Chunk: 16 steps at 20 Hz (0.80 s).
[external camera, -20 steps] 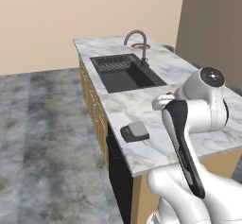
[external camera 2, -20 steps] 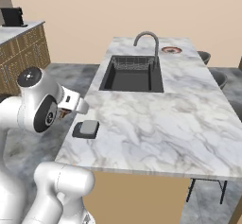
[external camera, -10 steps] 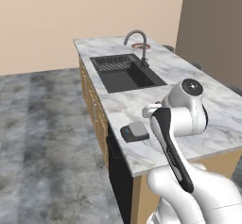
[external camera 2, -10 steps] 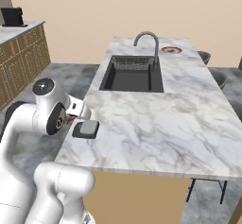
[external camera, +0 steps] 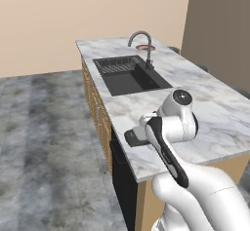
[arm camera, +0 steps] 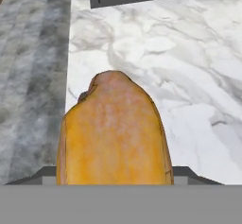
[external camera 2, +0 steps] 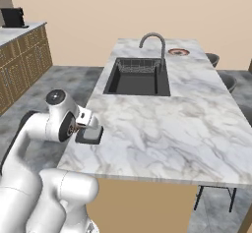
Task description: Take the chicken drumstick from the fridge and place it on the digital scale on the counter by the fridge. Wait a few seconds for a reading, then move it to the plate on the dining counter.
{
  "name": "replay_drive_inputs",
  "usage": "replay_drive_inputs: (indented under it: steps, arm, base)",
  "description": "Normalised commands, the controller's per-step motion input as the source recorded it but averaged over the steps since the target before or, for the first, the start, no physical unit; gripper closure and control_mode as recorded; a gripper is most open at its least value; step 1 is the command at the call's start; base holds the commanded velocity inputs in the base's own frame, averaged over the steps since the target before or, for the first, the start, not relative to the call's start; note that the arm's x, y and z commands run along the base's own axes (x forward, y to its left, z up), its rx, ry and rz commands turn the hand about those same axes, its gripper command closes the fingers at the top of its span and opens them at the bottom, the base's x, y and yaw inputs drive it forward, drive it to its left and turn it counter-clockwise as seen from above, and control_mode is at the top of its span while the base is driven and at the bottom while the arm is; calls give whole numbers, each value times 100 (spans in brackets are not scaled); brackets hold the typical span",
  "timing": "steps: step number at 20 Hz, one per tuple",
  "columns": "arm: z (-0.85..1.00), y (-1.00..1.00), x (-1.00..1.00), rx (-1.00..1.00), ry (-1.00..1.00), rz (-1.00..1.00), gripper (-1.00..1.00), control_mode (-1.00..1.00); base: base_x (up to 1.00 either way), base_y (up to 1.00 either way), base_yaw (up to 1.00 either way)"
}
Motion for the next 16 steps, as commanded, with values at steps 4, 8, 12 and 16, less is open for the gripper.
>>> replay_drive_inputs:
  steps: [4,8,12,16]
  arm:
    - [-34,6,58,0,3,0,100,-100]
    - [-44,2,62,0,7,0,100,-100]
    - [-46,0,49,0,7,0,100,-100]
    - [-36,0,33,0,6,0,100,-100]
  base:
    - [0,0,0]
    - [0,0,0]
    - [0,0,0]
    - [0,0,0]
